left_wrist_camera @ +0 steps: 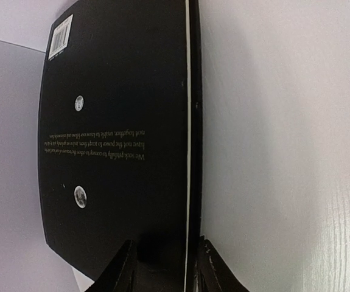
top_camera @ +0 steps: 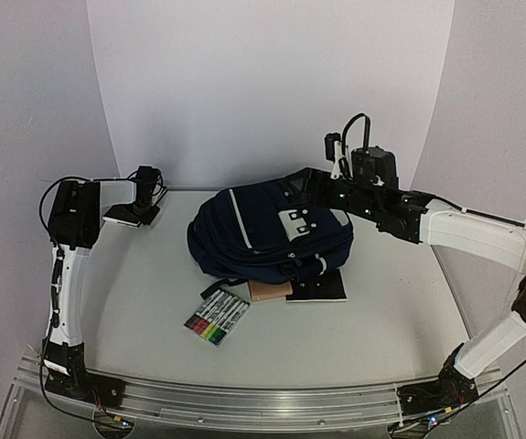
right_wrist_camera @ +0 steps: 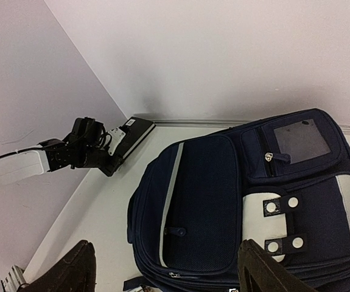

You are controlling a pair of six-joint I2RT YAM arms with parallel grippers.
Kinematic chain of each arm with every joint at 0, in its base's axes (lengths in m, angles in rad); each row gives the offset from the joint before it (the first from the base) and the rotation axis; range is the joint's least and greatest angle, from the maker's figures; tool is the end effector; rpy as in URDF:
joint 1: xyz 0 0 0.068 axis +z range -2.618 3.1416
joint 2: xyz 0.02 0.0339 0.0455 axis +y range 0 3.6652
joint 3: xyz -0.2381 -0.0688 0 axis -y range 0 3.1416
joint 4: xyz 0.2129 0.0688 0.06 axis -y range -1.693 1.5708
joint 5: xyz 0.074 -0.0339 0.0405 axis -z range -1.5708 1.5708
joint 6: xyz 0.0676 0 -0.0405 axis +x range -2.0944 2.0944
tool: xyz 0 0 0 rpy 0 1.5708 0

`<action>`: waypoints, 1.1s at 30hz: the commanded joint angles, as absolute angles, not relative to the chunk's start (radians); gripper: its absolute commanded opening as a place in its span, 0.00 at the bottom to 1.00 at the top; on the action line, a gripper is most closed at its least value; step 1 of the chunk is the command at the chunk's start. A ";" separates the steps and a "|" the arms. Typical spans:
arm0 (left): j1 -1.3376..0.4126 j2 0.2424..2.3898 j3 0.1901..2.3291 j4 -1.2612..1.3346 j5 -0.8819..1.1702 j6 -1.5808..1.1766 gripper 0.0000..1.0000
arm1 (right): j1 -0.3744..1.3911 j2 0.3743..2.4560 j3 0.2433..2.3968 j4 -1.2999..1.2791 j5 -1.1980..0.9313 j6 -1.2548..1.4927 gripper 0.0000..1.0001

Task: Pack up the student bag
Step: Adjust the book at the center of the board.

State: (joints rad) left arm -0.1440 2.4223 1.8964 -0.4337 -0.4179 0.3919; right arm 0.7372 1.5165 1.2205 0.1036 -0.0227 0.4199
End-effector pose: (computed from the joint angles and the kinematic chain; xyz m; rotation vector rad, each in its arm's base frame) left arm 0.4901 -0.0433 0.1042 0.5041 2.4720 0.6278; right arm 0.2708 0.2480 0.3195 -0.3084 1.8183 0.8484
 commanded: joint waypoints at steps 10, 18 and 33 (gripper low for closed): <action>-0.137 2.388 1.845 -0.216 -0.490 0.529 0.19 | 0.735 1.484 1.213 0.120 -0.017 0.437 0.77; -0.138 2.358 1.795 -0.108 -0.508 0.593 0.06 | 0.735 1.482 1.209 0.120 -0.011 0.443 0.77; -0.133 2.307 1.827 -0.192 -0.493 0.578 0.00 | 0.735 1.482 1.200 0.125 -0.014 0.458 0.77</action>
State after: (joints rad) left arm -0.1474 2.4007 1.7860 -0.1312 -0.5256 0.6336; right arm 0.7372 1.5162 1.2053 0.1043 -0.0231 0.4504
